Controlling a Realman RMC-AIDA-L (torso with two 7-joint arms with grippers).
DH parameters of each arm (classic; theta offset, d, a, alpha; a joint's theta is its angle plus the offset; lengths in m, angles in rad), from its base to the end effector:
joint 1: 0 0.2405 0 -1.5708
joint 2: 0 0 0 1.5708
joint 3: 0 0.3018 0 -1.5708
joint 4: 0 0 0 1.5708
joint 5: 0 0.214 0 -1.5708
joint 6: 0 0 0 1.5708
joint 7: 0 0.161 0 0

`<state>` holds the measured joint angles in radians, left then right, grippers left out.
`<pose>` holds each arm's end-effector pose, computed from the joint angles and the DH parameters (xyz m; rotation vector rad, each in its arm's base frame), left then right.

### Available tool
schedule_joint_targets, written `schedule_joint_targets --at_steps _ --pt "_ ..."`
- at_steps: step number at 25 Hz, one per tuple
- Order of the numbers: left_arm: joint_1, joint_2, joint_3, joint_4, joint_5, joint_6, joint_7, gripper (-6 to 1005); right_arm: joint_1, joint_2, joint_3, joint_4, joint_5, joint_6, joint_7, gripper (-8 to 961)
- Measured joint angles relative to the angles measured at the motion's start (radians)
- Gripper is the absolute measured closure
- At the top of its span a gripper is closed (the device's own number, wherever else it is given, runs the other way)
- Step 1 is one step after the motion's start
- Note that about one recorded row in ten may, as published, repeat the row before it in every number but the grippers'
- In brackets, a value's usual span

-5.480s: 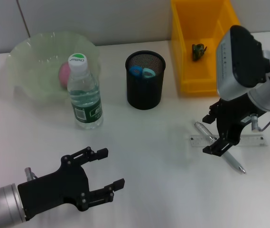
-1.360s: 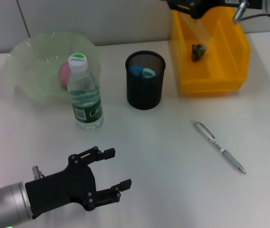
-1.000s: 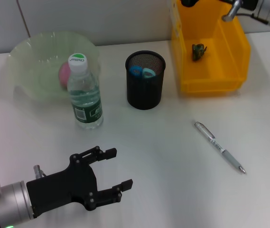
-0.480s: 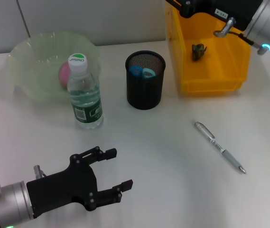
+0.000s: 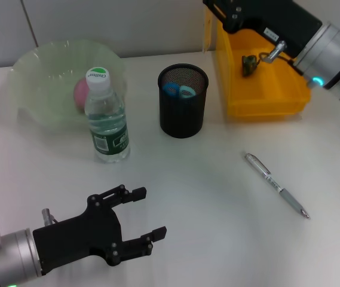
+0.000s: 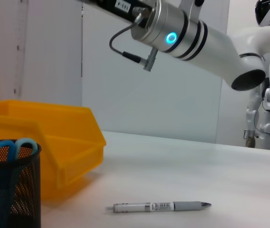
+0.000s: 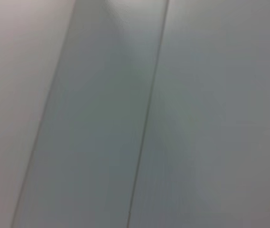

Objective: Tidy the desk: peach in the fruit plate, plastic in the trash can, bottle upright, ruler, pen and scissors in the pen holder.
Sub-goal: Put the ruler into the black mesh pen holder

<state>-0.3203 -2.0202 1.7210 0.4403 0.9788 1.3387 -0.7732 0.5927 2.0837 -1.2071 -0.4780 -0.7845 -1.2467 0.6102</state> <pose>-0.3040 0.2742 -0.1139 -2.7255 -0.2703 -0.8561 0.2078 0.4317 -0.0190 -2.0375 0.0260 1.0870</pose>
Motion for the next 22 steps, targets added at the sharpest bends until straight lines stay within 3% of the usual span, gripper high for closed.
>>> schedule_joint_targets --at_steps 11,22 --pt "0.002 -0.003 0.000 0.000 0.000 -0.003 0.009 202 0.119 0.004 -0.005 0.201 0.019 0.008 -0.053 538" --pt "0.002 -0.004 0.000 0.000 0.000 -0.003 0.012 202 0.144 0.007 -0.043 0.243 0.017 0.065 -0.057 531"
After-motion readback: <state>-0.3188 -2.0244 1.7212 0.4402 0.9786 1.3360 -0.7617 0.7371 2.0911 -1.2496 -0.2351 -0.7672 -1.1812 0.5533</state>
